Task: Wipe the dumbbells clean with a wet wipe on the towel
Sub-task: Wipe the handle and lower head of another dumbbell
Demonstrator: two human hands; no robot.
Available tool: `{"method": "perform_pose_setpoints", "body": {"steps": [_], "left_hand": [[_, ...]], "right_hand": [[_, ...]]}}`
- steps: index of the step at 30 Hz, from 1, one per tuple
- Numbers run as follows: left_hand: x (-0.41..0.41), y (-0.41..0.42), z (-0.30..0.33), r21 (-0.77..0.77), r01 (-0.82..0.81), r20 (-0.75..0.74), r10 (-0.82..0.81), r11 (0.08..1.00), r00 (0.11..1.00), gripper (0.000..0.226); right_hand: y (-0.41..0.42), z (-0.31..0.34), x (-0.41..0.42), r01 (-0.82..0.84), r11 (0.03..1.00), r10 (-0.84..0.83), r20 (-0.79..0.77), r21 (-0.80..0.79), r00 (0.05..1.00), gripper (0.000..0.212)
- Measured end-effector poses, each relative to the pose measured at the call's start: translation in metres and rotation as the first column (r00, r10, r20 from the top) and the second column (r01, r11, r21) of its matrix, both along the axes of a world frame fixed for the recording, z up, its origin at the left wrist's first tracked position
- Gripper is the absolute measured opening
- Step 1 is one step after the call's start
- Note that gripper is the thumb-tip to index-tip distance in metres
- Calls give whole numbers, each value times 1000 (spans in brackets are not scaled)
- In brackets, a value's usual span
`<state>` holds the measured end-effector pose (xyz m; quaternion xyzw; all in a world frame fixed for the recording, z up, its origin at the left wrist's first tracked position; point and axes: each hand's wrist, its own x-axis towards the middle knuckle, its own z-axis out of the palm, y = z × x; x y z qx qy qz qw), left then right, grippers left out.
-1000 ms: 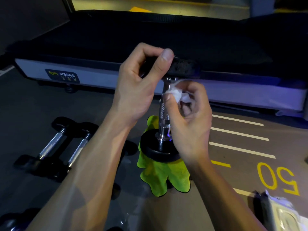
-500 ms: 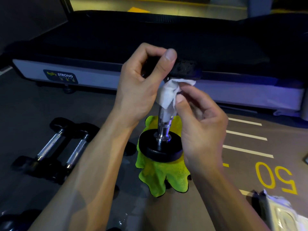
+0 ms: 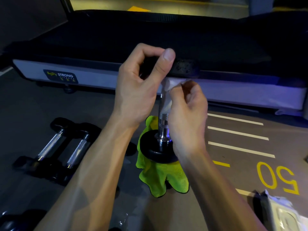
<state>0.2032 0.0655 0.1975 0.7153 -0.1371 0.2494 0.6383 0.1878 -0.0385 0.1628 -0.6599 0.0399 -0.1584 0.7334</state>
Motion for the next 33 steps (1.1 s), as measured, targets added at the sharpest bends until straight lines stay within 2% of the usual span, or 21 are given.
{"method": "perform_pose_setpoints", "body": {"steps": [1,3,4,6,7,8,9,11,13,15,18,20,22,24,25,27,28,31,33], "left_hand": [[-1,1,0,-17,6,3,-6,1000,1000,5],[-3,4,-2,-44,13,8,-13,999,1000,9],[-4,5,-2,-50,14,8,-13,999,1000,11],[-4,6,-2,-61,12,1,-12,998,1000,14],[-3,6,-2,-64,9,-4,-9,998,1000,16],[-3,5,-1,-65,2,-7,-3,998,1000,17],[-2,5,-1,-67,-7,-8,7,998,1000,19],[-1,4,-2,-68,-14,-1,14,998,1000,20],[-2,4,-3,-57,-10,15,11,998,1000,16],[-3,3,-3,-41,-4,20,5,999,1000,11],[-6,-2,0,-21,15,22,-14,1000,1000,5],[-7,-5,2,-24,44,30,-43,999,999,3],[-9,-5,3,-39,60,32,-59,997,998,4],[-10,-5,3,-62,62,6,-61,996,998,5],[-10,-5,3,-74,70,-9,-71,995,997,5],[-10,-5,3,-79,64,-3,-64,995,998,5],[-9,-4,3,-74,56,9,-56,996,998,5],[-8,-2,3,-42,40,8,-40,998,999,3],[-7,0,2,-23,24,4,-24,999,1000,3]], "right_hand": [[-3,2,4,-65,998,65,-47,-9,997,16],[-11,3,13,-247,965,255,-94,85,962,23],[-15,2,17,-338,924,358,-96,181,929,24],[-15,6,18,-463,756,544,-50,463,838,28],[-14,7,18,-479,711,573,-29,514,819,28],[-13,5,18,-462,738,545,-31,492,838,25],[-11,4,17,-421,816,478,-53,396,877,22],[-6,3,9,-325,940,330,-40,105,943,24],[4,6,-3,-194,976,195,-4,-99,981,20],[13,8,-9,-48,982,57,46,-185,997,8],[17,7,-3,10,983,0,55,-183,998,7],[11,9,3,-43,982,47,18,-185,999,16],[4,15,10,-188,982,188,-48,-6,981,18],[0,21,14,-332,918,358,-92,218,929,4],[-1,23,15,-346,903,383,-112,255,917,12],[1,23,11,-321,915,353,-98,243,931,9],[2,21,8,-298,935,316,-72,190,946,4],[0,15,-7,-266,963,267,-19,50,964,8],[-4,12,-18,-281,946,280,28,160,960,6]]}}
